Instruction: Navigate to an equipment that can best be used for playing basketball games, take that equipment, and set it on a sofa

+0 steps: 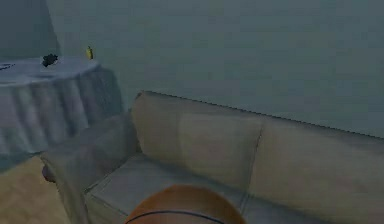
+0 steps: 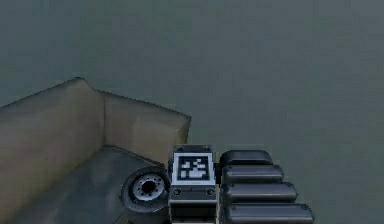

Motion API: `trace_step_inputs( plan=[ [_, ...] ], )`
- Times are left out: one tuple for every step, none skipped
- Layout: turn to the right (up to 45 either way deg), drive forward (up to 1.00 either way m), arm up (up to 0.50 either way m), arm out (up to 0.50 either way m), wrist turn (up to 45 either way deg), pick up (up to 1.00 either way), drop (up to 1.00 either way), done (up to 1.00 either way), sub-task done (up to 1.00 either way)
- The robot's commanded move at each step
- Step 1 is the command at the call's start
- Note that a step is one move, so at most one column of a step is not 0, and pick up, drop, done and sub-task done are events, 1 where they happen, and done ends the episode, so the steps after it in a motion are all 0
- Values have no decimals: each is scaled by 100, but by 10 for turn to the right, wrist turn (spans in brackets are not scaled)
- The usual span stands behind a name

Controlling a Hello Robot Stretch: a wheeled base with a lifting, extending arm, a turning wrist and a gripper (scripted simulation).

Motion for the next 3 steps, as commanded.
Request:
trace_step_inputs(
  plan=[
    [0, 25, 0, 0, 0, 0, 0, 0, 0],
    [-450, 0, 0, 0, 0, 0, 0, 0, 0],
    [-450, 0, 0, 0, 0, 0, 0, 0, 0]
  ],
)
